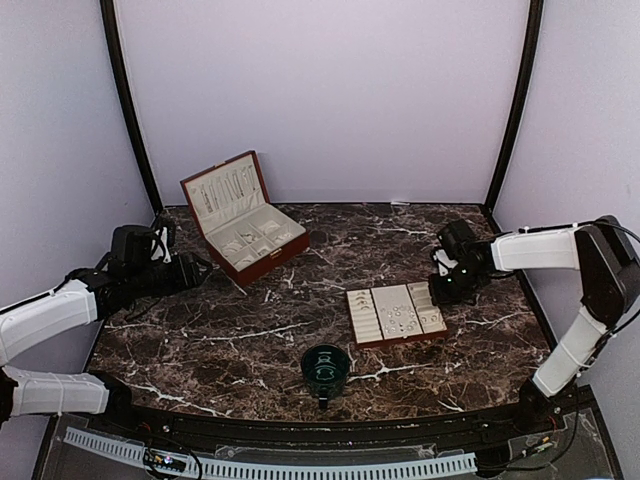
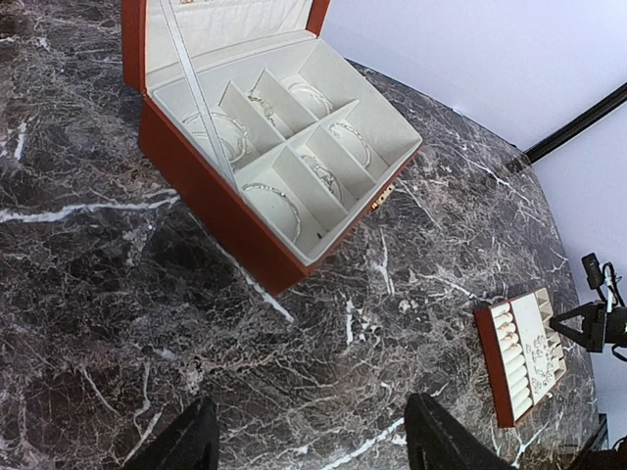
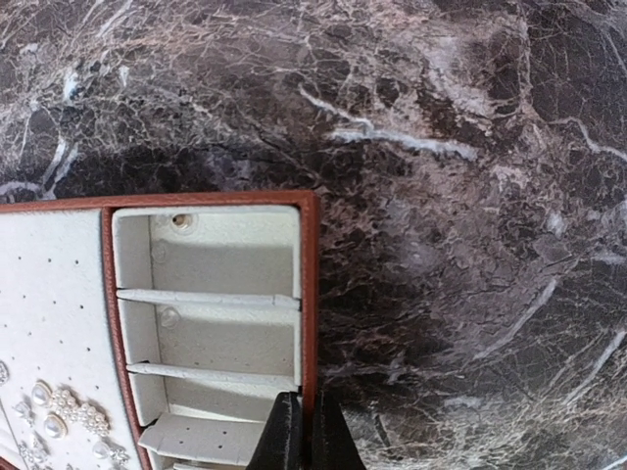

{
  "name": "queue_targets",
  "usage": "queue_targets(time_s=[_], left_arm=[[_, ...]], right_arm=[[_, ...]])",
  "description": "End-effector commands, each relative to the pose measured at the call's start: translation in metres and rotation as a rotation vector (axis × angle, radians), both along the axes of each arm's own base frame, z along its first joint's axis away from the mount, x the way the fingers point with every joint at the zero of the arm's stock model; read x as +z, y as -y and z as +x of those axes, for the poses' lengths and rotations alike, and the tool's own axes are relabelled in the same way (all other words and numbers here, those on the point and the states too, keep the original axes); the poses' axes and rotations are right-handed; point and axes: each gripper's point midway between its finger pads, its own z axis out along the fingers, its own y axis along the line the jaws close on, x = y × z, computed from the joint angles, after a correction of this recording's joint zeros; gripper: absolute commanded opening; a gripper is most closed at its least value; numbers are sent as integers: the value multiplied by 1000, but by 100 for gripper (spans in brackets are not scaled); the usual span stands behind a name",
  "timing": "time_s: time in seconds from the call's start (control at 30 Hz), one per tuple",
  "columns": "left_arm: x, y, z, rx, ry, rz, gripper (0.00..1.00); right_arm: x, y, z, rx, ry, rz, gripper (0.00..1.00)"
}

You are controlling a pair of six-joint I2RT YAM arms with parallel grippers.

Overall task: Organize the mixed jewelry
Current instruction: Move to the center of the board in the compartment layer.

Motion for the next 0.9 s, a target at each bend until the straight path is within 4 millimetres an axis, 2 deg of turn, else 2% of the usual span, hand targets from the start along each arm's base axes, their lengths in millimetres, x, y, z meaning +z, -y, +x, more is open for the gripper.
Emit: queue_targets(time_s=[0.0, 0.27, 0.47, 0.63, 0.8, 0.87], left_arm=[[5, 1, 2, -1, 16, -15, 67], [2, 2, 2, -8, 6, -15, 67], [-7, 0, -2, -9, -33, 7, 67], [-19, -7, -8, 9, -87, 43, 67], [-39, -9, -19, 11, -175, 60, 67], [-49, -11, -24, 19, -216, 69, 67]], right_arm=[[34, -31, 20, -70, 97, 122, 0], [40, -82, 31, -149, 110, 190, 0], [37, -117, 39, -173, 99, 216, 0], [32, -134, 41, -175, 86, 211, 0], [27, -139, 41, -179, 81, 206, 0], [29, -139, 41, -180, 88, 211, 10]])
